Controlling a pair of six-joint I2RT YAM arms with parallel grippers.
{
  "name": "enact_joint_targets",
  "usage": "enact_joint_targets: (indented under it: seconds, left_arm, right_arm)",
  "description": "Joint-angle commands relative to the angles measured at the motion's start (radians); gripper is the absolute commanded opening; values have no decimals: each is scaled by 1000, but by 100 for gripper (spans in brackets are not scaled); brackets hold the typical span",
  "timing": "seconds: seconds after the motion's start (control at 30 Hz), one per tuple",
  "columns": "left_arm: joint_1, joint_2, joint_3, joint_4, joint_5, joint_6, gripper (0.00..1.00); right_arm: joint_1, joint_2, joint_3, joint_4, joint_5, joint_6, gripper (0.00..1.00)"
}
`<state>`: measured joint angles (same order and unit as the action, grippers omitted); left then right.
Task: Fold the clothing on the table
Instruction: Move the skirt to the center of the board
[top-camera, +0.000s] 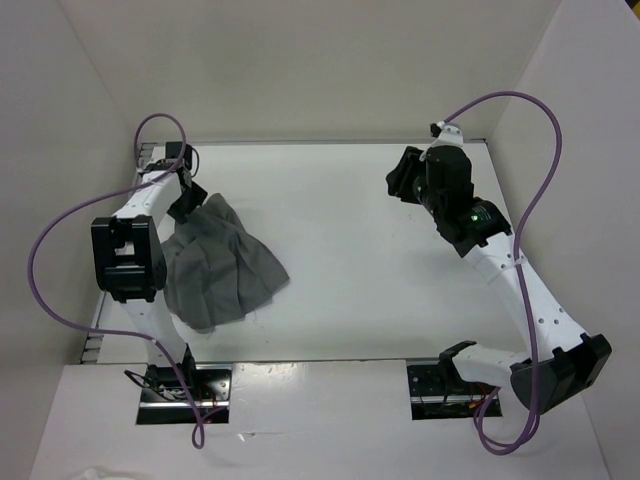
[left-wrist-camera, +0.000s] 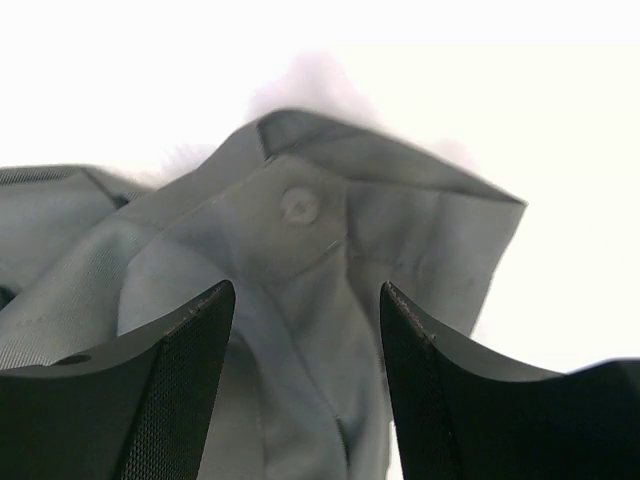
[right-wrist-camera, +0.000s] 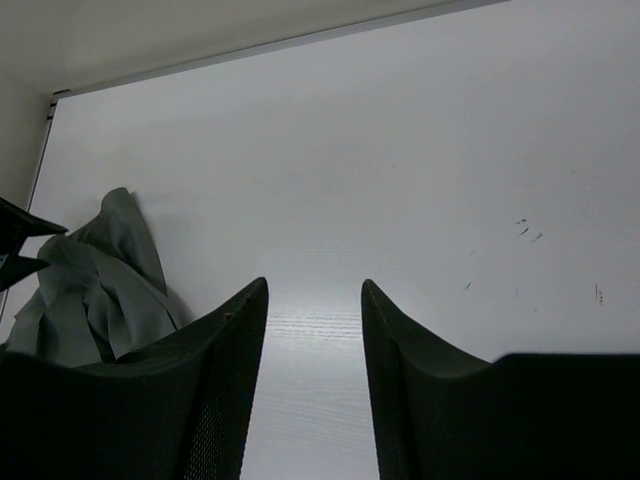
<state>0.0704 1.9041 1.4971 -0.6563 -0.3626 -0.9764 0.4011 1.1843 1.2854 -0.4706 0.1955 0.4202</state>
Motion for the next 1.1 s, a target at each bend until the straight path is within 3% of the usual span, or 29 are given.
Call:
enact_joint_targets:
  seconds: [0.0, 0.17, 0.27, 0.3, 0.33, 0.37, 0.4, 0.5, 0.57, 0.6, 0.73, 0.83, 0.93, 1.07]
  left_arm:
    - [12, 35, 52, 17, -18, -27, 68]
    - [22, 88, 71, 17, -7, -4, 66]
    - [22, 112, 95, -3, 11, 19, 58]
    - [22, 121, 95, -3, 20, 28, 49]
    - [22, 121, 95, -3, 30, 28, 24]
    - [22, 121, 95, -3, 39, 41, 9]
    - [22, 110, 95, -3, 66, 41, 0]
    - [-6, 44, 104, 50, 164, 119, 0]
    - [-92, -8, 147, 102, 232, 221, 0]
    - [-121, -8, 193, 103, 337, 252, 0]
    - [-294, 38, 510, 37, 679, 401, 0]
    - [-351, 38, 714, 27, 859, 441, 0]
    - [-373, 8, 814, 15, 907, 429, 0]
    - [-327, -86, 731, 84, 907, 372, 0]
  right_arm:
    - [-5, 0, 26, 46, -13, -18, 48]
    - [-5, 9, 26, 46, -22, -18, 48]
    - [-5, 9, 26, 46, -22, -18, 48]
    - [-5, 9, 26, 46, -22, -18, 48]
    - [-5, 9, 26, 46, -22, -18, 48]
    - [-5, 9, 26, 46, -22, -18, 48]
    - [-5, 9, 26, 46, -22, -18, 48]
    - [-5, 0, 26, 46, -22, -18, 48]
    - [-5, 0, 26, 46, -22, -9, 48]
    - [-5, 0, 26, 46, -10, -9, 48]
    - [-5, 0, 35, 35, 38, 23, 48]
    - [-5, 0, 35, 23, 58, 23, 48]
    - [-5, 0, 35, 12, 82, 32, 48]
    - [-5, 0, 45, -6, 108, 42, 48]
